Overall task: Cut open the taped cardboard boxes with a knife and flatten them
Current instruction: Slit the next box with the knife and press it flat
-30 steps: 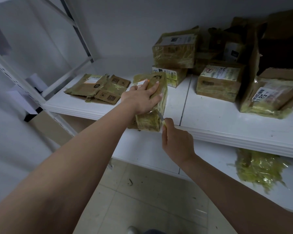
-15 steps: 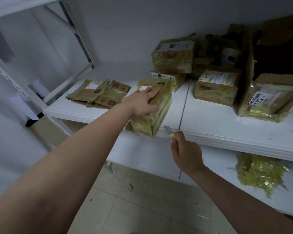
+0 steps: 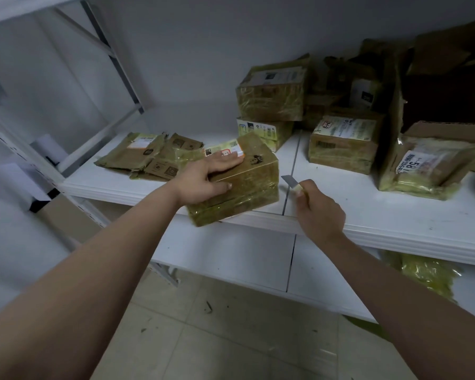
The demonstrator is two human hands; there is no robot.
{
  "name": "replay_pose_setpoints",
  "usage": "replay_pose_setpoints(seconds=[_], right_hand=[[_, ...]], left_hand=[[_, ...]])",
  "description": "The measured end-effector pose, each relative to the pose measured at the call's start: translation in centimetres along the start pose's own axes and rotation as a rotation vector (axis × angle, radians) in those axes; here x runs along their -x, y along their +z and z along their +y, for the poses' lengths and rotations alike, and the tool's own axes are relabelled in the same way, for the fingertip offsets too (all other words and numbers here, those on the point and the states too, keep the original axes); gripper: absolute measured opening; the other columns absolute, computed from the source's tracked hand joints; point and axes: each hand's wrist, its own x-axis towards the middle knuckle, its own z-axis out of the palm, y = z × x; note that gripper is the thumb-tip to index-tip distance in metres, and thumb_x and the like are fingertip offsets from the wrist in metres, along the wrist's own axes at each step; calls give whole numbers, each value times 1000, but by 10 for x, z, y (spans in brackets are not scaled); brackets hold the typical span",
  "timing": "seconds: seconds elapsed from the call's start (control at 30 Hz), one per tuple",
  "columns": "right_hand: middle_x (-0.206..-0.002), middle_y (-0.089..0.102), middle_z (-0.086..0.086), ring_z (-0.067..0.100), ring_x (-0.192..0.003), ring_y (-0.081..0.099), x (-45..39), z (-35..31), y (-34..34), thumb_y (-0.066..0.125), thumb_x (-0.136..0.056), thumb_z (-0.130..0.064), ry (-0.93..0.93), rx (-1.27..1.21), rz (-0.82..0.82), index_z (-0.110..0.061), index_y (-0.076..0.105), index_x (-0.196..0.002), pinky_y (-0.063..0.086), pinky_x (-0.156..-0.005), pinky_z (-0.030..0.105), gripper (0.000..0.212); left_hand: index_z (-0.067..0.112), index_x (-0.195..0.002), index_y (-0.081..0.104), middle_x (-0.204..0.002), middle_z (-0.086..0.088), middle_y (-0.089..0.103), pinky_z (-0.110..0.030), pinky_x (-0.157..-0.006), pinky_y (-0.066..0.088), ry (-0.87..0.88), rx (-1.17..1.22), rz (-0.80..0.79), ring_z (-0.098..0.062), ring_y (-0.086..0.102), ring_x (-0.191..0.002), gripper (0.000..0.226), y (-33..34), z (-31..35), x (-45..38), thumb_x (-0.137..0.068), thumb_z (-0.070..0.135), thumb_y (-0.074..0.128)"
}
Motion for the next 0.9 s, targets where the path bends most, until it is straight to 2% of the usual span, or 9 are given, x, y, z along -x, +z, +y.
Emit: replay_pose_setpoints(seconds=[0.3, 0.4, 0.5, 0.6, 0.73, 0.8, 0.9], right_hand=[[-73, 57, 0, 23, -70, 52, -14, -2, 4, 32, -101, -34, -72, -157, -39, -22, 46, -87, 33, -57, 27, 23], [-72, 57, 2, 25, -69, 52, -18, 3, 2, 31, -101, -35, -102, -63, -59, -22, 44, -87, 34, -59, 29, 23], [-67, 53, 1, 27, -63, 52, -16, 10, -3, 29, -101, -36, -160, 114, -84, -20, 46, -93, 32, -55, 28, 24], [-64, 50, -2, 24, -59, 49, -13, 13, -6, 26, -102, -36, -214, 293, -124, -22, 47, -103, 26, -52, 26, 25], [-79, 64, 0, 26, -68, 57, -9, 8, -7, 26, -102, -37, -279, 392, -188, -25, 48, -109, 32, -58, 26, 26], [-82, 66, 0, 27, -72, 61, -4, 10, -7, 25, -102, -38, -256, 380, -171, -23, 48, -107, 33, -58, 27, 27], [-69, 57, -1, 28, -64, 57, 2, 15, -7, 26, -101, -42, -158, 246, -67, -20, 50, -102, 34, -55, 28, 32]], left_hand=[[46, -141, 38, -154, 20, 29, -55, -118, 9, 22, -31, 27, -3, 11, -147, 62, 3, -8, -2, -82, 52, 53], [46, -141, 38, -154, 20, 29, -55, -119, 9, 18, -18, 23, -3, 11, -147, 62, 4, -8, -4, -82, 52, 54], [44, -142, 38, -154, 19, 29, -54, -119, 8, 21, -10, 9, -4, 11, -147, 61, 3, -8, -5, -83, 50, 54], [41, -143, 39, -155, 16, 29, -53, -120, 6, 28, 6, 0, -5, 10, -147, 57, 2, -7, -5, -90, 39, 60], [41, -143, 38, -155, 15, 28, -53, -120, 5, 12, -3, -2, -6, 9, -148, 55, 2, -4, -5, -94, 31, 60], [41, -144, 35, -156, 14, 26, -54, -119, 6, 6, -28, -4, -7, 8, -148, 56, 2, -2, -4, -94, 34, 59], [40, -147, 29, -158, 12, 20, -51, -120, 7, 27, -123, -33, -9, 6, -148, 62, 0, -1, -4, -94, 33, 60]])
